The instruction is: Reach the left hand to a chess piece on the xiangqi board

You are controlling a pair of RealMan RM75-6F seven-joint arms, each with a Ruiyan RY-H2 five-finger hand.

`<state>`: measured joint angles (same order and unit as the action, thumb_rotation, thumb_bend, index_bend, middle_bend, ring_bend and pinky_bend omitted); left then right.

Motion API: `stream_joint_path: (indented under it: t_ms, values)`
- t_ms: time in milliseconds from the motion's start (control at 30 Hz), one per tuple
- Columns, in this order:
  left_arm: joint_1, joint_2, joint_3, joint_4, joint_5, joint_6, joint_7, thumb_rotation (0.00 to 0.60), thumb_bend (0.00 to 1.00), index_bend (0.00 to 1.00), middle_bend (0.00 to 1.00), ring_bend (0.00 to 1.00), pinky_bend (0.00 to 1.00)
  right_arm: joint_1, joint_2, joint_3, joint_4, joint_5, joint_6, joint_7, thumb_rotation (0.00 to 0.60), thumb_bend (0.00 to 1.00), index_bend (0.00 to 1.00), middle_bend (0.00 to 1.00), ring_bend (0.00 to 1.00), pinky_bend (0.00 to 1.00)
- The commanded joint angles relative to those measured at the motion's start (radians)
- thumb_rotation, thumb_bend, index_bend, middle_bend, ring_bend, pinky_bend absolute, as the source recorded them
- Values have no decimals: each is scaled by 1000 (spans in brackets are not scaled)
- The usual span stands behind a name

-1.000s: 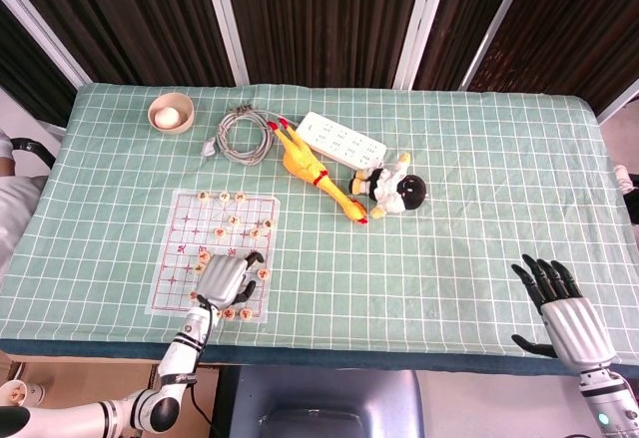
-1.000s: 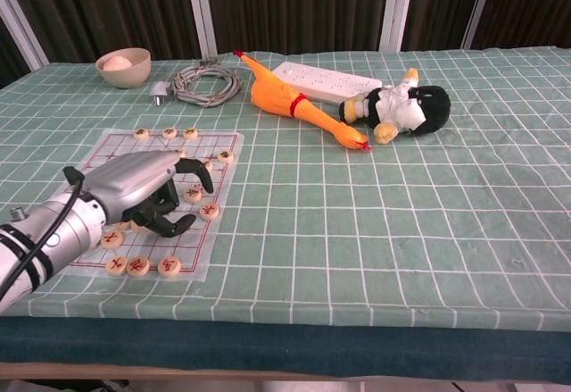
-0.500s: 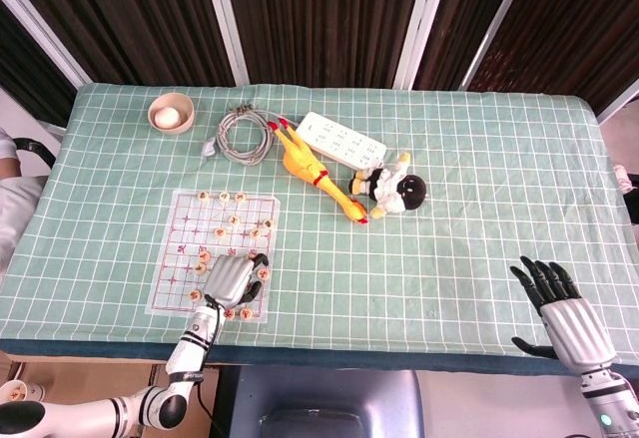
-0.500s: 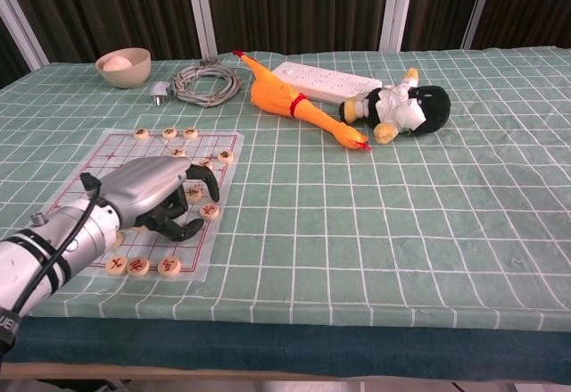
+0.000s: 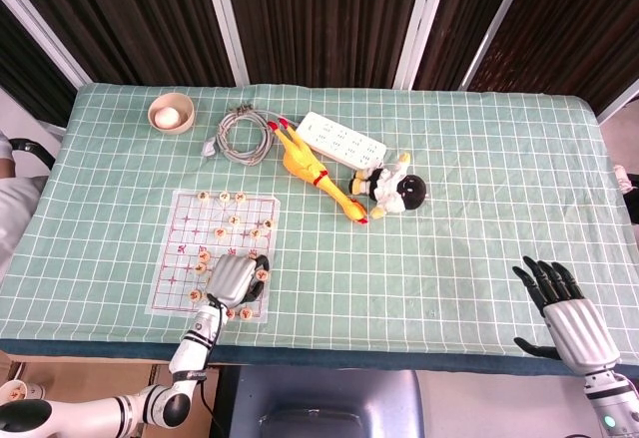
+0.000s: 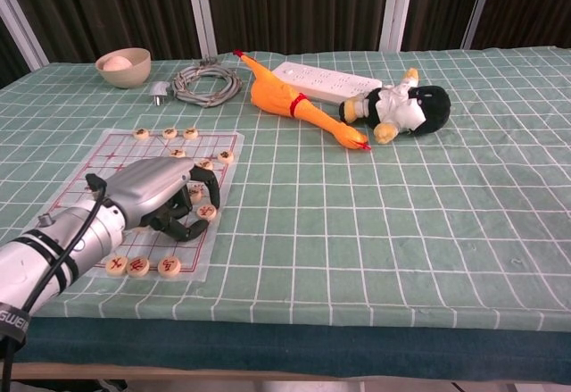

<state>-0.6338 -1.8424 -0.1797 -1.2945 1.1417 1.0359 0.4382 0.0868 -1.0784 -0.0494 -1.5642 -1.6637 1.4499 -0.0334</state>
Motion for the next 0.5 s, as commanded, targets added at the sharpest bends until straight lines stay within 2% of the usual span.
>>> stream_joint_path:
  t_ms: [33,300,500]
  values:
    - [-2,4,-1,0,-3,-2,0,600,403,474,1000,1000,1000,0,-1,1,0,1,-1,-3,600,43,0,0,0,0]
    - [-7,13,-7,-11,5,12,-6,600,402,486,1000,1000,1000,1,-2,0,-2,2,-3,-5,600,44,0,0,0,0]
    - [-23,7,-30,-6,8,25,-9,600,402,489,1000,1000,1000,1,-1,1,-1,3,-3,1,600,43,0,0,0,0]
